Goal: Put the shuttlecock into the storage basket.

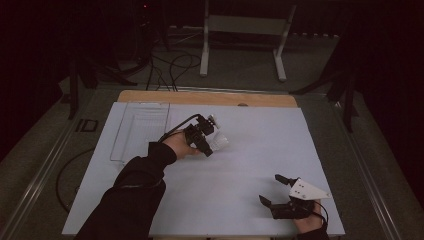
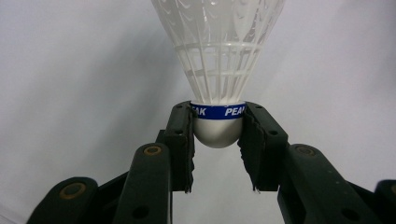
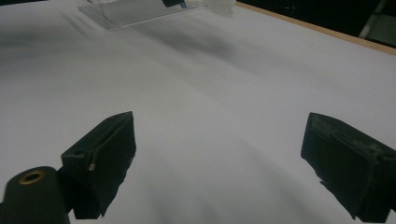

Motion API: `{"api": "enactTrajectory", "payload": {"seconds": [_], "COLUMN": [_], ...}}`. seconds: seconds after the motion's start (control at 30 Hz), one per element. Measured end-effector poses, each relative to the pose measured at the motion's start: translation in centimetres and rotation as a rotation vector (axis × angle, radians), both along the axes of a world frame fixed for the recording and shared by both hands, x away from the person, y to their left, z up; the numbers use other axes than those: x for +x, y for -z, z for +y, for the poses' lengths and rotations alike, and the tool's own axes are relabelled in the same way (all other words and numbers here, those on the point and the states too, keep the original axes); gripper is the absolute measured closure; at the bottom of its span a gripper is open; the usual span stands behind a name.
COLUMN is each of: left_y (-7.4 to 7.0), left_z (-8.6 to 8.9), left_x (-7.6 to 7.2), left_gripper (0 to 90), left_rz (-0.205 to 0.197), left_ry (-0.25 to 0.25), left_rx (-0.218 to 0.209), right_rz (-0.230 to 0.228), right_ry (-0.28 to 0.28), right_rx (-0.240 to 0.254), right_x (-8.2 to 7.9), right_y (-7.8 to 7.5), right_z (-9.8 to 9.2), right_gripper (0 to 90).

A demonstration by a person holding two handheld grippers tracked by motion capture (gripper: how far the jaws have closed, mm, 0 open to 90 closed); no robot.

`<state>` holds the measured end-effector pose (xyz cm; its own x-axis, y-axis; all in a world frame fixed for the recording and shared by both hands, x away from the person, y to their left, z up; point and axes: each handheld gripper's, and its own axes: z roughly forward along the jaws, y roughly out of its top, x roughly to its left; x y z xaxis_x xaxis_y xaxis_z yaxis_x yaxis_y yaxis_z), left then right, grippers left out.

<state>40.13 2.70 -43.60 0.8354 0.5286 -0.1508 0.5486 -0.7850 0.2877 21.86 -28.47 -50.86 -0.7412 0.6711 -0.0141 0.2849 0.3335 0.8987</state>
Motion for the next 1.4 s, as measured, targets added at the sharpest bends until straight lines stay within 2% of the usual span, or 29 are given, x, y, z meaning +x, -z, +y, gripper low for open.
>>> {"api": "enactTrajectory", "payload": {"seconds": [0.57, 0.77, 1.4], "left_y": [-1.4, -2.7, -5.2], "left_z": [1.2, 2.2, 4.5], "left_x": [-1.8, -2.6, -3.9], "left_gripper": [66.4, 66.4, 66.4], "left_rz": [0.018, 0.014, 0.003], "left_ry": [0.086, 0.118, 0.138], "left_rx": [0.015, 0.021, 0.047], "right_rz": [-0.008, -0.03, -0.013], "right_ry": [-0.001, -0.016, -0.009], "right_rx": [0.002, 0.008, 0.001], "right_x": [-0.1, -0.1, 0.0], "right_y": [-0.1, -0.1, -0.2], "right_z": [0.0, 0.1, 0.0], "right_gripper": [10.2, 12.1, 10.8]}}
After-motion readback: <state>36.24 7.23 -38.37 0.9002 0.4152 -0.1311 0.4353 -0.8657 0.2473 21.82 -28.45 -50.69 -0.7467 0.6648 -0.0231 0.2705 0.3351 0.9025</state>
